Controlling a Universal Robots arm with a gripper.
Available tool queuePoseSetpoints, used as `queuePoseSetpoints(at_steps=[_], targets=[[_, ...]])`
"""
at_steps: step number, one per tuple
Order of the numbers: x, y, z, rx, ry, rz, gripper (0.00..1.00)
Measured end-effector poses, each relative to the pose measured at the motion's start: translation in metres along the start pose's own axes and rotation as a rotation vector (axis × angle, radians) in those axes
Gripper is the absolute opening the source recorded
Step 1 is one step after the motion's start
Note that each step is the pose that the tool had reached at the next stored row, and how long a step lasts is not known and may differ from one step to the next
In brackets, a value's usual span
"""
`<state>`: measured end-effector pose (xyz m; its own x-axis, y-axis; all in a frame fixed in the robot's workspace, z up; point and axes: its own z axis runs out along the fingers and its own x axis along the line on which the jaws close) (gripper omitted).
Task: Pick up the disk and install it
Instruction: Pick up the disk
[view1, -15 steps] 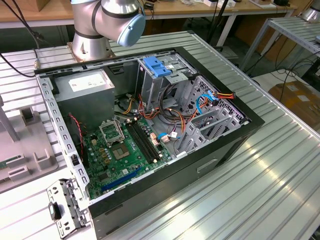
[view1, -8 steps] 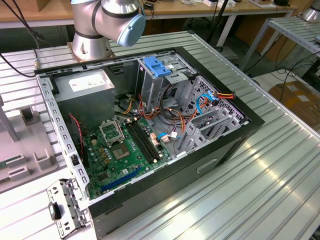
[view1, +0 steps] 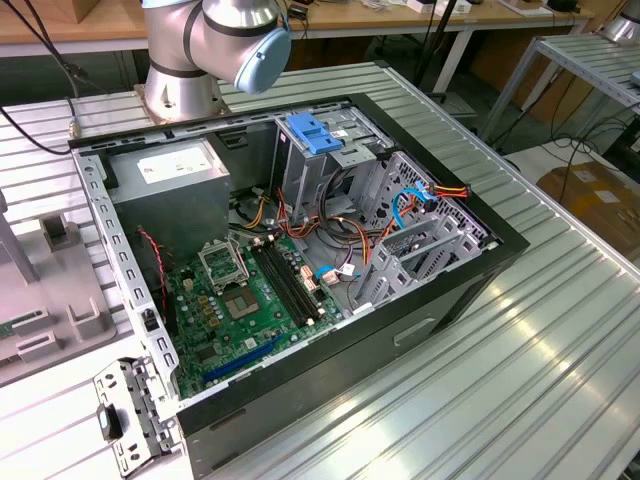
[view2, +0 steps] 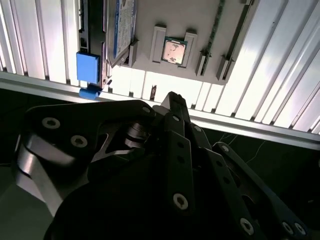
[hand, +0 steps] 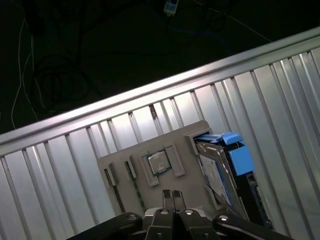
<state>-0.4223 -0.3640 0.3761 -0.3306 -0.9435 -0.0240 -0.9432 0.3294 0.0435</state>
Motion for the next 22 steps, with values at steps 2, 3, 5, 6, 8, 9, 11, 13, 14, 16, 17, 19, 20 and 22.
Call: queuePoseSetpoints(at_steps=[2,3,5,6,8,9,11,13,14,16,17,19,20,22], targets=[[0.0000,0.0000,0.0000,-0.0003,0.0005,-0.011,0.11],[0.0000,0.0000,0.0000,-0.0004,0.0008,-0.018,0.11],[0.0000,0.0000,0.0000,-0.0006,0.0012,-0.027,0.11],[0.0000,0.0001,0.0000,-0.0008,0.0014,-0.032,0.11],[0.0000,0.0000,0.0000,-0.0011,0.0020,-0.044,0.11],[0.0000,0.0000,0.0000,-0.0012,0.0022,-0.050,0.11],[0.0000,0.0000,0.0000,-0.0014,0.0027,-0.061,0.11],[0.0000,0.0000,0.0000,-0.0018,0.0034,-0.079,0.11],[0.0000,0.0000,0.0000,-0.0022,0.0041,-0.092,0.11],[0.0000,0.0000,0.0000,-0.0027,0.0049,-0.112,0.11],[0.0000,0.0000,0.0000,-0.0028,0.0052,-0.118,0.11],[0.0000,0.0000,0.0000,-0.0032,0.0059,-0.136,0.11],[0.0000,0.0000,0.0000,-0.0034,0.0062,-0.142,0.11],[0.0000,0.0000,0.0000,-0.0037,0.0067,-0.154,0.11]])
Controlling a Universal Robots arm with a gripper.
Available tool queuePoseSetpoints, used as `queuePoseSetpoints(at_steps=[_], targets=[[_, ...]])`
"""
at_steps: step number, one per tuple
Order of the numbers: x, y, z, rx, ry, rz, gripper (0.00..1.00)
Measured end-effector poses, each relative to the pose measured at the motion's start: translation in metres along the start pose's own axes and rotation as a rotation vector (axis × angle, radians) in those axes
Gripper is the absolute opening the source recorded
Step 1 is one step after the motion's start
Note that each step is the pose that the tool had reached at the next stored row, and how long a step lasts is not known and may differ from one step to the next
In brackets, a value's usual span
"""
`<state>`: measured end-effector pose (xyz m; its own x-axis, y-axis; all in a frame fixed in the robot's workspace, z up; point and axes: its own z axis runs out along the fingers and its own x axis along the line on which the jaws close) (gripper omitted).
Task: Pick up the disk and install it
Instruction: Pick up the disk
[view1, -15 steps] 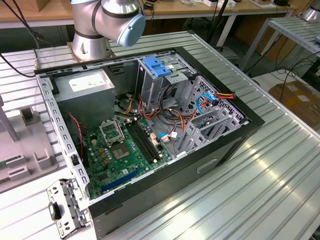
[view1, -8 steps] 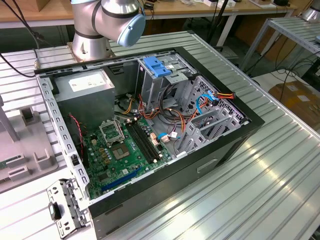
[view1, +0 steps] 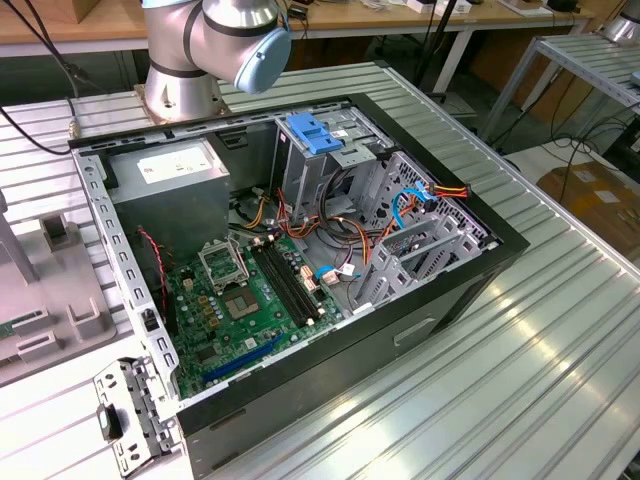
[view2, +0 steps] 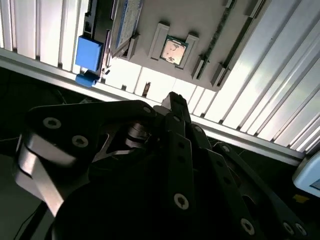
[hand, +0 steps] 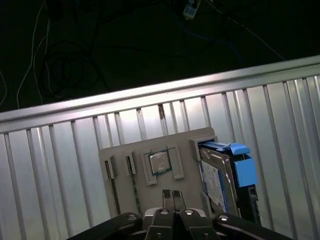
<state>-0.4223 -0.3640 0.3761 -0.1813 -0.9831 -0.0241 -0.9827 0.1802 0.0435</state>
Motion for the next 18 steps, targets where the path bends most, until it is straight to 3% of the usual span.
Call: queuePoseSetpoints(at_steps=[18], targets=[[0.0000,0.0000,0.0000,-0.0034,0.0063,-0.145,0.11]])
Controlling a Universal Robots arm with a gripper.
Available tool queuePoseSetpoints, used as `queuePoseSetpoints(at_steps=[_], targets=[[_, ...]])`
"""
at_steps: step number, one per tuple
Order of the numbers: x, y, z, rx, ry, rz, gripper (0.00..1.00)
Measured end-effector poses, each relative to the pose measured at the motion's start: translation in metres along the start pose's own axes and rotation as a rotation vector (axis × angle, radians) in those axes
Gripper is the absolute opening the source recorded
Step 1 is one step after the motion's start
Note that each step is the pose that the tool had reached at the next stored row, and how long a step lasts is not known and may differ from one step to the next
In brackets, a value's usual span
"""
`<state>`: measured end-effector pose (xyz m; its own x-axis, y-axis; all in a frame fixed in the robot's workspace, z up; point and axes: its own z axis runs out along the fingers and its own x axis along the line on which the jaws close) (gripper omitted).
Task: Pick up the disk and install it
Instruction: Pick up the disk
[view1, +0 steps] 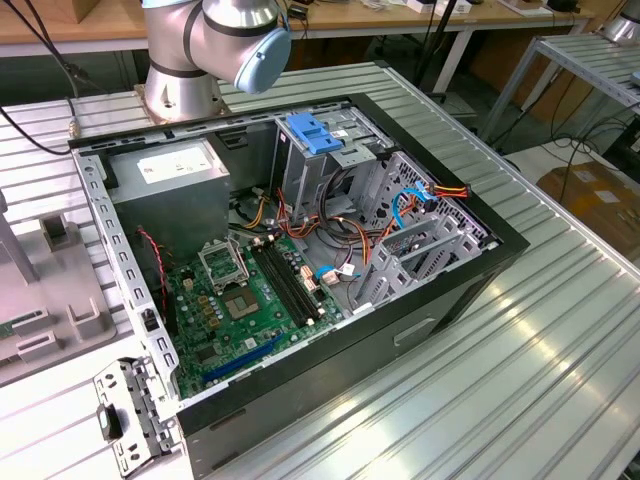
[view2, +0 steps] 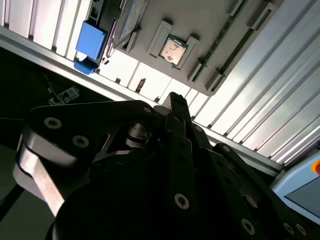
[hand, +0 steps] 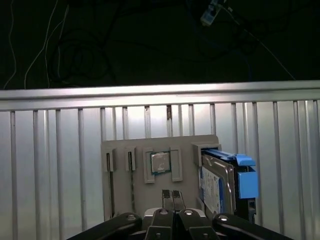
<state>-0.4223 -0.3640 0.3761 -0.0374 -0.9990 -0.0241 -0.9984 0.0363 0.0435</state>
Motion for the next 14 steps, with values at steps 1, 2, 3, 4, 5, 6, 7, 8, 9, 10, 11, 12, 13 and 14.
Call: queuePoseSetpoints(at_steps=[1,2,3,4,5,6,7,8,9,10,11,12,13,14], targets=[[0.0000,0.0000,0.0000,-0.0002,0.0002,-0.005,0.11],[0.0000,0.0000,0.0000,-0.0003,0.0005,-0.010,0.11],[0.0000,0.0000,0.0000,-0.0004,0.0007,-0.015,0.11],[0.0000,0.0000,0.0000,-0.0006,0.0010,-0.023,0.11],[0.0000,0.0000,0.0000,-0.0008,0.0015,-0.036,0.11],[0.0000,0.0000,0.0000,-0.0011,0.0020,-0.045,0.11],[0.0000,0.0000,0.0000,-0.0013,0.0022,-0.049,0.11],[0.0000,0.0000,0.0000,-0.0013,0.0024,-0.054,0.11],[0.0000,0.0000,0.0000,-0.0015,0.0027,-0.060,0.11],[0.0000,0.0000,0.0000,-0.0016,0.0029,-0.067,0.11],[0.0000,0.0000,0.0000,-0.0018,0.0032,-0.073,0.11],[0.0000,0.0000,0.0000,-0.0019,0.0034,-0.077,0.11],[0.0000,0.0000,0.0000,-0.0020,0.0036,-0.084,0.11],[0.0000,0.0000,0.0000,-0.0022,0.0039,-0.089,0.11]])
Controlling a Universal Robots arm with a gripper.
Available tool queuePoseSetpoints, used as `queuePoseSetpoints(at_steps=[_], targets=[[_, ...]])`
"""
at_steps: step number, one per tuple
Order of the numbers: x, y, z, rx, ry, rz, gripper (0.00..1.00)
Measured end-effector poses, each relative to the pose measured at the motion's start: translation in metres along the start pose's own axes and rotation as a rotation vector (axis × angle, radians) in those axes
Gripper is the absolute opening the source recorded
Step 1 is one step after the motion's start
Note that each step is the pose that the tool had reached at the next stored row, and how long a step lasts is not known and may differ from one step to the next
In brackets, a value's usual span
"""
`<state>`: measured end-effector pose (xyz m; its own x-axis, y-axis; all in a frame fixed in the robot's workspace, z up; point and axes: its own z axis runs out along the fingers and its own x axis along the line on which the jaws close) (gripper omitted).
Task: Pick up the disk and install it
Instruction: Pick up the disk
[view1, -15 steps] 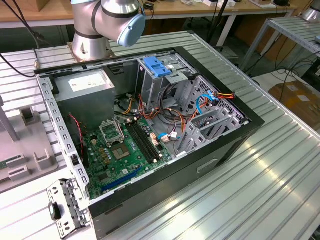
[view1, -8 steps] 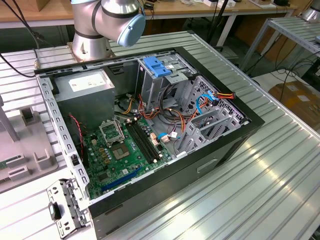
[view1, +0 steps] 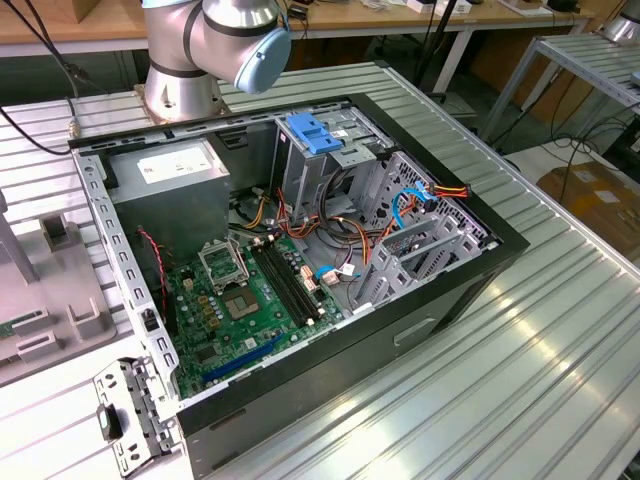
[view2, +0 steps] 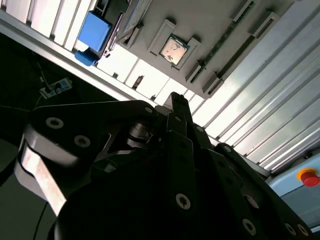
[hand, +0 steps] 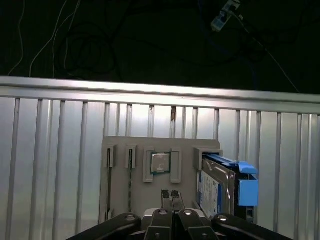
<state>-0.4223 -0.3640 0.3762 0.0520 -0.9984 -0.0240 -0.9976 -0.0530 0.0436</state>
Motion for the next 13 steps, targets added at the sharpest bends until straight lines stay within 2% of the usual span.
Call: queuePoseSetpoints(at_steps=[6,13], targets=[[0.0000,0.0000,0.0000,-0.0013,0.0024,-0.056,0.11],[0.0000,0.0000,0.0000,-0.0023,0.0043,-0.099,0.11]])
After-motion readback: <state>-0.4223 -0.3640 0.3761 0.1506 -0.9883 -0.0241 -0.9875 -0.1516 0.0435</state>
